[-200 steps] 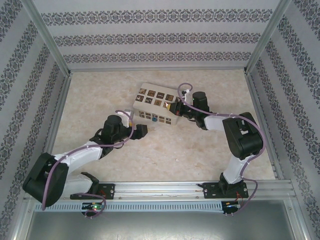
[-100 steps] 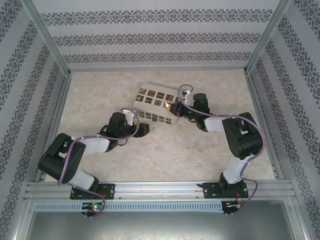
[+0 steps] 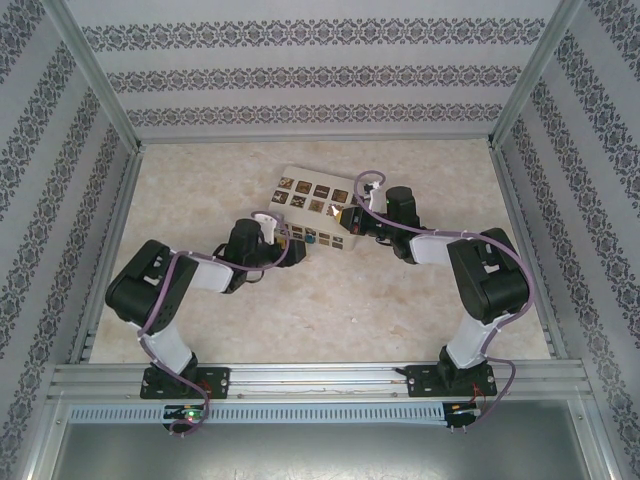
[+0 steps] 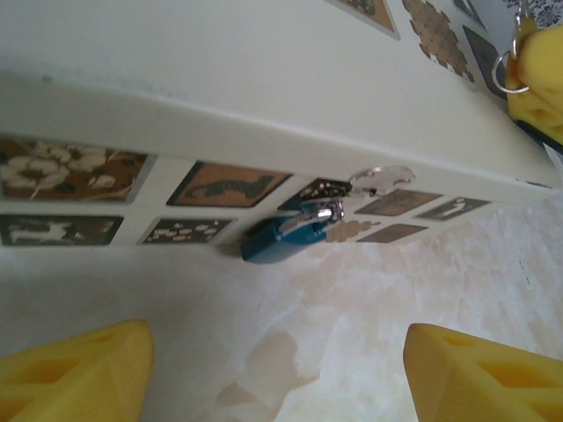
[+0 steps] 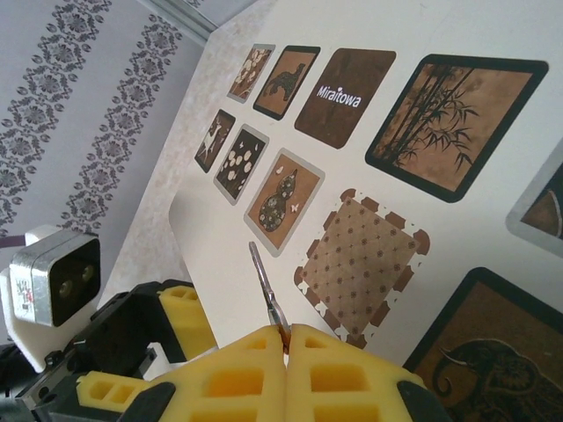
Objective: Unlock a padlock with a key
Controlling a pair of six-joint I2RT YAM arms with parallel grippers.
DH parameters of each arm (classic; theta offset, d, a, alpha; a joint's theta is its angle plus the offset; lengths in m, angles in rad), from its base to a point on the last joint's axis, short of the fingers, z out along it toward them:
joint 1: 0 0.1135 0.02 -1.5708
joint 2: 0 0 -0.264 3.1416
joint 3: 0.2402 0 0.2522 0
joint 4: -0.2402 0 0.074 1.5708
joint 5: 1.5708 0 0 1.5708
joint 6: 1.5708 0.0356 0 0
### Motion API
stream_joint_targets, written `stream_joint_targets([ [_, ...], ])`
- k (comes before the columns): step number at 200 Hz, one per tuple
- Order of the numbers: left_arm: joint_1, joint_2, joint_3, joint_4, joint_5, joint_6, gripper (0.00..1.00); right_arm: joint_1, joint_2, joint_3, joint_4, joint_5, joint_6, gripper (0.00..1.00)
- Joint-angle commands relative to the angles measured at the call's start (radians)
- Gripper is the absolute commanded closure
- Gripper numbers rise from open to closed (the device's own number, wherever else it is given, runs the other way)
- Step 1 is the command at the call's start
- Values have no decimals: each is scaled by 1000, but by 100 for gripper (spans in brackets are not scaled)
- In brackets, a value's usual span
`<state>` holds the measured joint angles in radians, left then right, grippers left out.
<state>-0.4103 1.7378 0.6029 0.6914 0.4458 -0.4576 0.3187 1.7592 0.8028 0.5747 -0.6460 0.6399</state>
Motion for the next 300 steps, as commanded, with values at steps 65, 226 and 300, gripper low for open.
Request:
stream_joint_targets([
  [65, 6, 115, 93, 82, 35, -16, 31, 16, 13, 11, -190, 38, -51, 100],
  [226, -59, 174, 184, -26, -21, 32, 40, 34, 9, 51, -245, 59, -74, 100],
  [300, -110, 198, 257, -144, -92, 77, 50, 39, 13, 58, -256, 66, -78, 100],
])
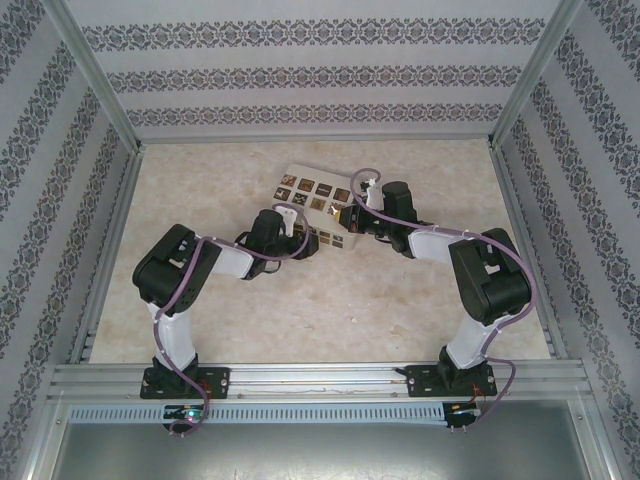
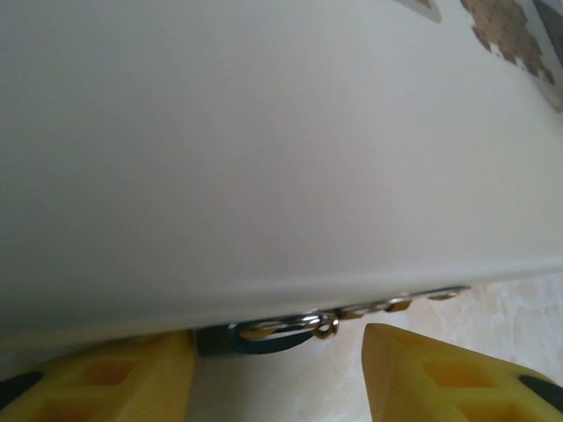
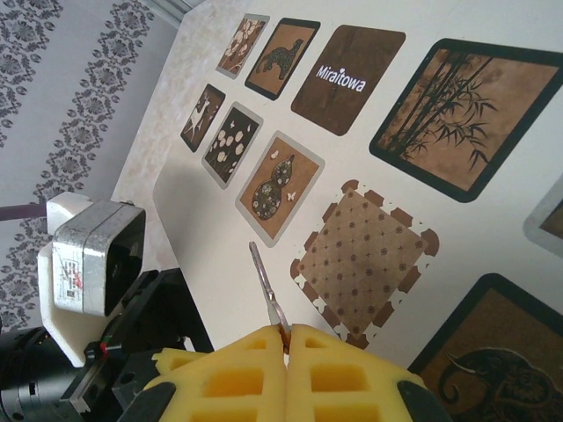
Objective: Unlock a padlock with a key
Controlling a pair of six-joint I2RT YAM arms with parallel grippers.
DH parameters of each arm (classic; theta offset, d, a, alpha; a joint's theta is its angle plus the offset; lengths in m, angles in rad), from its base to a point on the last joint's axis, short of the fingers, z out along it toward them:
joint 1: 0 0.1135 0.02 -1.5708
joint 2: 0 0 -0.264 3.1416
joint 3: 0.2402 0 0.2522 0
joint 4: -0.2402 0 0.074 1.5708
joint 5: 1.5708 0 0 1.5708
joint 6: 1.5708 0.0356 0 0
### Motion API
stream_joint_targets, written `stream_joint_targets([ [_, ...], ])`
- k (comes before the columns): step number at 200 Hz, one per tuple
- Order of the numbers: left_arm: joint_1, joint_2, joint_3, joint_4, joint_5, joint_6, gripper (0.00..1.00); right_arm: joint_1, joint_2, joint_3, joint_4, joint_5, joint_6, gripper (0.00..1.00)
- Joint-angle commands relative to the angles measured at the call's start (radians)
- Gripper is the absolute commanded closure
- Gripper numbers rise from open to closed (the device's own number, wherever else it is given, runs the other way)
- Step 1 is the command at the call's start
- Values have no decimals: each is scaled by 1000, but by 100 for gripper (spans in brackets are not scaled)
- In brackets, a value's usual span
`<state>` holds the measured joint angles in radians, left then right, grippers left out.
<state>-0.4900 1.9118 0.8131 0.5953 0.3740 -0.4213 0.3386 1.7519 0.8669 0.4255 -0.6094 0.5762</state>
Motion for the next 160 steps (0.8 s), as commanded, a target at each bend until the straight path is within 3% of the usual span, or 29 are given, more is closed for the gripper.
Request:
stream_joint_targets([
  [1, -31, 24, 46, -48, -21, 40, 50, 19, 20, -6, -107, 29, -14, 100],
  [160, -41, 41, 104, -60, -132, -4, 74, 25, 12, -3, -119, 31, -16, 100],
])
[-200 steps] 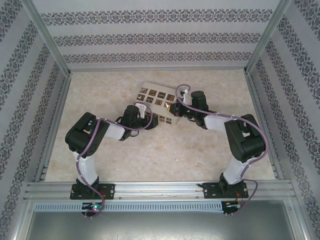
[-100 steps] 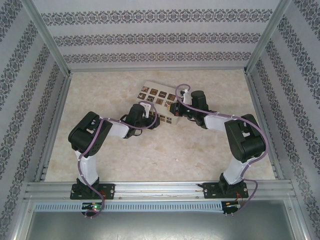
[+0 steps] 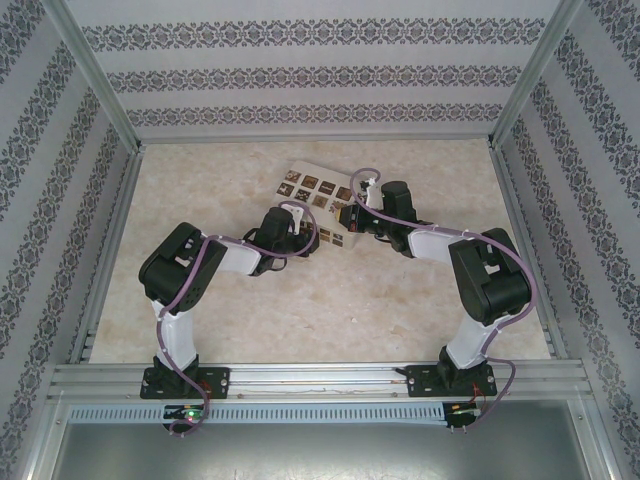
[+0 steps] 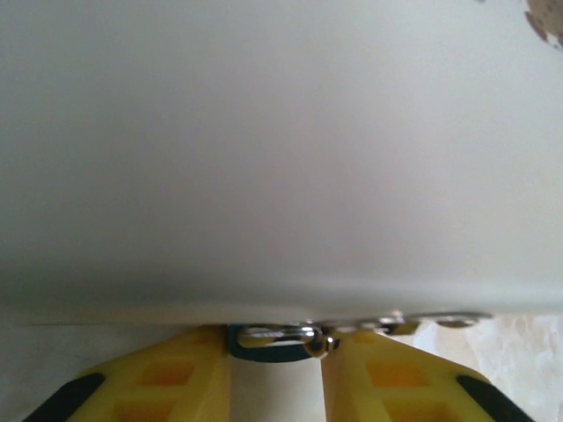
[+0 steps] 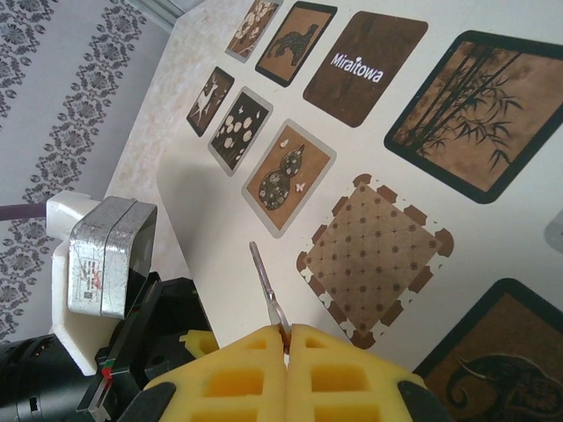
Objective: Unlock a padlock with a key
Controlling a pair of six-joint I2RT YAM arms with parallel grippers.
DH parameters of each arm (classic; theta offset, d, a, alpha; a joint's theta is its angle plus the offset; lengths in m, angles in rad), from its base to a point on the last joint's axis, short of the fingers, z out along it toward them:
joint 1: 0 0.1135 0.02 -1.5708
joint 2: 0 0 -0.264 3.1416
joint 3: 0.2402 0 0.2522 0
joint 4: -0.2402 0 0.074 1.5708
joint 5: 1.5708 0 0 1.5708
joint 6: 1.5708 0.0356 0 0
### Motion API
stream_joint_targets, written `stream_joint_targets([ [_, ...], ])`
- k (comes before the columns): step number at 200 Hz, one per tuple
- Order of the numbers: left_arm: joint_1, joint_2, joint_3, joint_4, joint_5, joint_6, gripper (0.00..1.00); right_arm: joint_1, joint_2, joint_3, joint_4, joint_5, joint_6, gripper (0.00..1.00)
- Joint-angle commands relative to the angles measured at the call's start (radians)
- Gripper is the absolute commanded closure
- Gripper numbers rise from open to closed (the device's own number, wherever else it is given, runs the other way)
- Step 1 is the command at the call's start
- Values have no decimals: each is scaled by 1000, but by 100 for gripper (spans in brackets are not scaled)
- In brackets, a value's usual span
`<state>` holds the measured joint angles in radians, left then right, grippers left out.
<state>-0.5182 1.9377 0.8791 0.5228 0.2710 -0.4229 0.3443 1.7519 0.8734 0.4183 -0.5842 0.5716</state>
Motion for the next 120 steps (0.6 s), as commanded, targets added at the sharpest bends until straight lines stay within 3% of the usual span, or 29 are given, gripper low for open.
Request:
stream_joint_targets([
  [1, -12, 15, 38, 12, -30, -2, 74, 19, 11, -10, -111, 6, -12, 100],
  [54, -13, -27, 9, 7, -37, 5, 87, 18, -29, 8, -119, 1, -12, 100],
  [120, -14, -80, -14, -37, 13, -26, 89, 19, -112, 11, -127, -9, -9, 100],
])
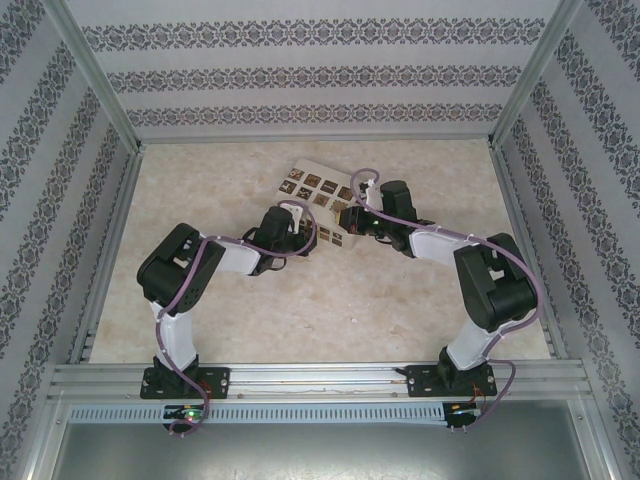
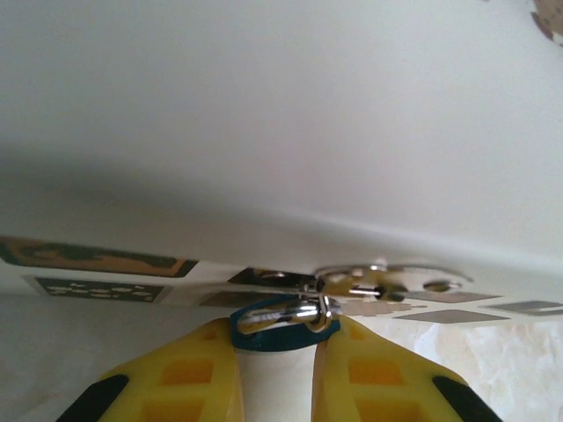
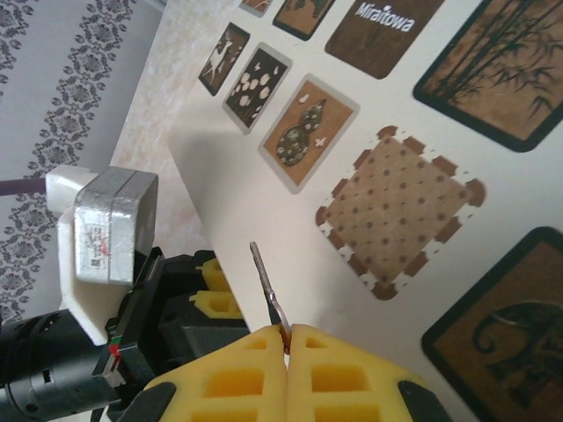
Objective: Unlock a padlock with a key
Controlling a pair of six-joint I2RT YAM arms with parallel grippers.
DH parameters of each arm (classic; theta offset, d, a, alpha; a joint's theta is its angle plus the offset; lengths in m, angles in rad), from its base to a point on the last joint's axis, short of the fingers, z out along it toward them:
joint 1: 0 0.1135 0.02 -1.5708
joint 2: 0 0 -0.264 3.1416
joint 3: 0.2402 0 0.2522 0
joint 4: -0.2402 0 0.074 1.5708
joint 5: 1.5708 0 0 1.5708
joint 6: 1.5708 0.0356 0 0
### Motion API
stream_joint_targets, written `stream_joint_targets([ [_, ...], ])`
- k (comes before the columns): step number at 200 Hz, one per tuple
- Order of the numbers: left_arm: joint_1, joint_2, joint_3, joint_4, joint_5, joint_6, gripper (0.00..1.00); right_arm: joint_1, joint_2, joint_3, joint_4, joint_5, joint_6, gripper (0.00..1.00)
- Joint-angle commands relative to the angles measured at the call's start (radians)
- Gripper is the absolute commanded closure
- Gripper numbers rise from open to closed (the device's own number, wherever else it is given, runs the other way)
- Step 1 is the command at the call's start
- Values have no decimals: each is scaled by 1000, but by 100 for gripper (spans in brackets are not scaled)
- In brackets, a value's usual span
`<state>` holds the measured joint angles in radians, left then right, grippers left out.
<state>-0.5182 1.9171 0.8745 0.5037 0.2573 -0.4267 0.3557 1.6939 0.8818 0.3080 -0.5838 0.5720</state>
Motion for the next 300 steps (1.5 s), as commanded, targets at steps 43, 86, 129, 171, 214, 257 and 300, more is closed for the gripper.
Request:
stream_joint_targets([
  [43, -16, -103, 21, -143, 117, -89, 89, 9, -138, -46, -14, -8, -24, 100],
  [86, -16, -133, 64, -264, 200, -174, 90, 21, -247, -144, -15, 18, -86, 100],
  [129, -18, -160, 84, -306, 231, -260, 90, 71, -324, -240, -15, 49, -138, 100],
  [171, -20, -187, 71, -325, 189, -248, 89, 98, -348, -290, -14, 81, -143, 100],
  [214, -19, -234, 24, -329, 99, -147, 74, 79, -306, -226, -24, 37, -131, 100],
  [257, -13, -273, -55, -247, 49, -45, 48, 28, -223, -142, -7, -20, -117, 100],
  [300, -2, -224, -71, -141, 101, -15, 35, -31, -115, -56, -3, -62, -109, 100],
])
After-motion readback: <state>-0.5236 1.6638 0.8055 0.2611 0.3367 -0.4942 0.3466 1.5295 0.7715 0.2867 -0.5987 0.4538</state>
